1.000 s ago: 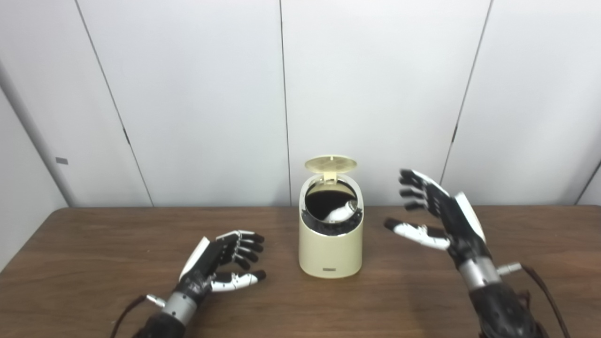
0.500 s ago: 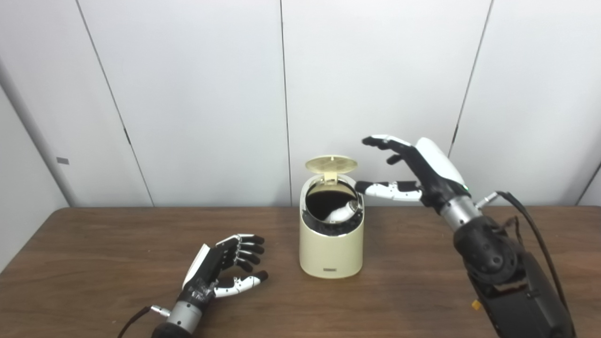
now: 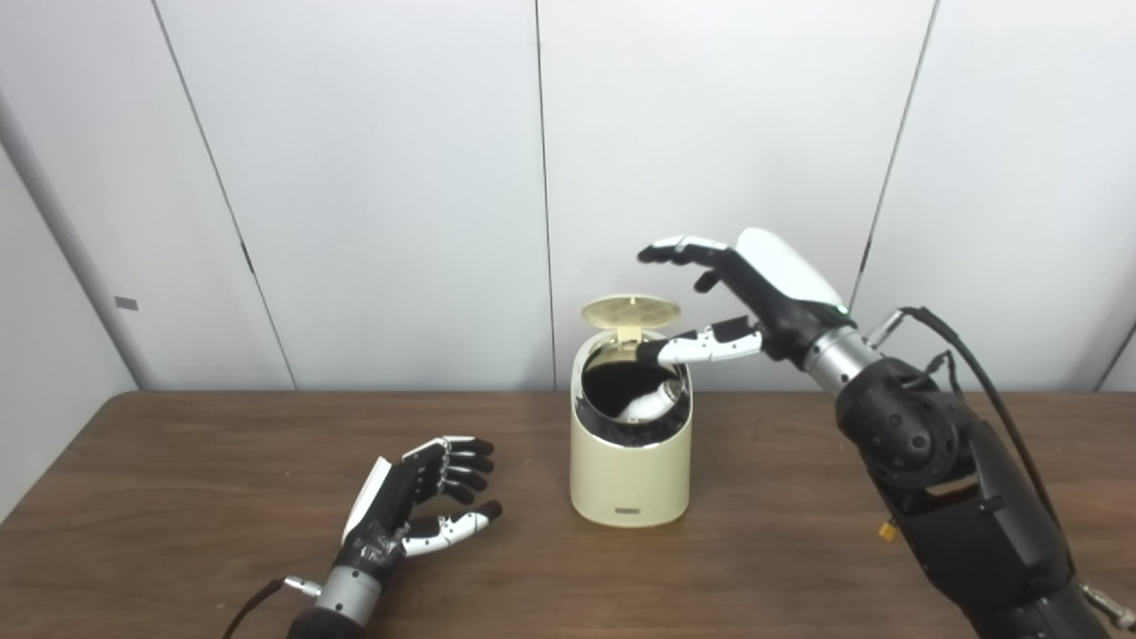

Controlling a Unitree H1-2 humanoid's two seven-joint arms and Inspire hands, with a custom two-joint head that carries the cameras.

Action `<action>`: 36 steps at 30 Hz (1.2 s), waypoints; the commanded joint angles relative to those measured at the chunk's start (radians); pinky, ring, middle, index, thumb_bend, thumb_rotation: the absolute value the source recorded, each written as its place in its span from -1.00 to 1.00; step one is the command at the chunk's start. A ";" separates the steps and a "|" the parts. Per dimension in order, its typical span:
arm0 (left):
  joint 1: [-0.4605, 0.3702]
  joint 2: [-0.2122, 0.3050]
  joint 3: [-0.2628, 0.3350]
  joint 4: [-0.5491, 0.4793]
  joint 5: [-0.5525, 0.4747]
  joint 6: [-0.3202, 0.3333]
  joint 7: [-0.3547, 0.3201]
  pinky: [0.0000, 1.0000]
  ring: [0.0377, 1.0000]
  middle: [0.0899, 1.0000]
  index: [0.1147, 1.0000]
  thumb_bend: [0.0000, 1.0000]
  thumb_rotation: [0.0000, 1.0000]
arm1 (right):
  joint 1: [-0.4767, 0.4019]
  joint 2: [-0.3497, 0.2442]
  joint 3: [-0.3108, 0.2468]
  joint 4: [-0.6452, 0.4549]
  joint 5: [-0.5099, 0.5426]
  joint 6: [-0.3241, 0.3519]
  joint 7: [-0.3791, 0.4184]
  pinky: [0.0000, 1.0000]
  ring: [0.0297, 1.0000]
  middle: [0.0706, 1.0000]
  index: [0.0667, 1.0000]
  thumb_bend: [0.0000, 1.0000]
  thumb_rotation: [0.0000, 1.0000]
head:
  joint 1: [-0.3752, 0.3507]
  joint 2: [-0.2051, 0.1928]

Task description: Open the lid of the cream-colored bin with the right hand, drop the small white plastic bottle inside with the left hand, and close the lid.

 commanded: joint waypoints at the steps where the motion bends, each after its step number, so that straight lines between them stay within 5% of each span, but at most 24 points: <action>1: 0.035 -0.027 -0.002 0.049 -0.005 -0.025 0.025 0.14 0.19 0.26 0.31 0.13 -1.00 | -0.067 -0.019 -0.003 -0.030 -0.017 -0.012 0.006 0.35 0.66 0.61 0.52 0.31 0.16 | 0.002 -0.001; 19: 0.038 -0.042 -0.004 0.046 0.009 -0.022 0.037 0.18 0.20 0.26 0.31 0.13 -1.00 | -0.056 -0.027 0.001 -0.039 0.017 -0.092 0.036 0.27 0.46 0.32 0.23 0.29 0.16 | 0.017 0.010; 29: 0.043 -0.045 0.001 0.023 0.002 0.009 0.034 0.20 0.20 0.26 0.30 0.14 -1.00 | -0.055 -0.039 0.004 -0.070 0.011 -0.090 0.067 0.22 0.38 0.18 0.11 0.25 0.07 | 0.018 0.021; 36: 0.043 -0.049 0.001 0.018 0.003 0.005 0.033 0.15 0.18 0.25 0.30 0.14 -1.00 | -0.039 -0.060 0.016 -0.111 0.004 -0.061 0.141 0.37 0.49 0.20 0.13 0.25 0.03 | 0.025 0.036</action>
